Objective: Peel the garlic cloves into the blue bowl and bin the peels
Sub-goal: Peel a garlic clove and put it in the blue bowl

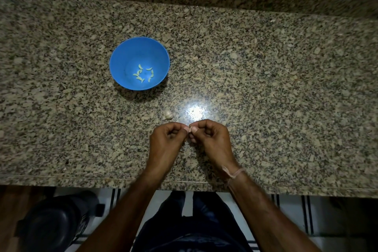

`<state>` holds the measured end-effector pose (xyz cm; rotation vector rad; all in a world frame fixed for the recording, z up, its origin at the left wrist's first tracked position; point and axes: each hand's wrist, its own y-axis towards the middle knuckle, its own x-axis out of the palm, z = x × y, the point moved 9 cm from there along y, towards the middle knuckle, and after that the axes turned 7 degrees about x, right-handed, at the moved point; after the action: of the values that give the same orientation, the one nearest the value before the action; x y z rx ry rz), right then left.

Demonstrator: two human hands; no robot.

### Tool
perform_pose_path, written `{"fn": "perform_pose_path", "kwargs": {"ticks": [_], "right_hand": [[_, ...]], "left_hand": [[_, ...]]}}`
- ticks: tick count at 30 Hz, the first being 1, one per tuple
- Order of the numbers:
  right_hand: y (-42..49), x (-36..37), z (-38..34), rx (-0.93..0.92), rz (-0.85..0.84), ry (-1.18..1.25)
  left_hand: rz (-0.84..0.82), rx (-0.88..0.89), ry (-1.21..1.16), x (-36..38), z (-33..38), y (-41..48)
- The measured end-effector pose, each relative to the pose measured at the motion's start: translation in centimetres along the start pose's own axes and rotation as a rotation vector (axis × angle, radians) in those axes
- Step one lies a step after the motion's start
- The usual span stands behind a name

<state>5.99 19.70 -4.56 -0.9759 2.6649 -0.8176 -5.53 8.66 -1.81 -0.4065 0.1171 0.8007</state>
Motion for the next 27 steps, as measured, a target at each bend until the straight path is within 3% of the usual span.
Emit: {"fn": "perform_pose_path", "kwargs": {"ticks": [6,16,19,27], "right_hand": [[0.0,0.8,1.7,0.156,-0.037,0.22],[-0.4,0.7,2.5,0.255,-0.074,0.293],[-0.4,0.6,2.4,0.258,-0.08,0.333],[-0.5,0.2,1.1,0.116,-0.055,0.217]], "left_hand": [[0.065,0.048,0.141,0.1,0.1,0.0],[0.133,0.005,0.2,-0.7,-1.9,0.7],[0.142,0.003,0.255,-1.2,-2.2,0.5],[0.035,0.113,0.06,0.3,-0.6,-0.3]]}}
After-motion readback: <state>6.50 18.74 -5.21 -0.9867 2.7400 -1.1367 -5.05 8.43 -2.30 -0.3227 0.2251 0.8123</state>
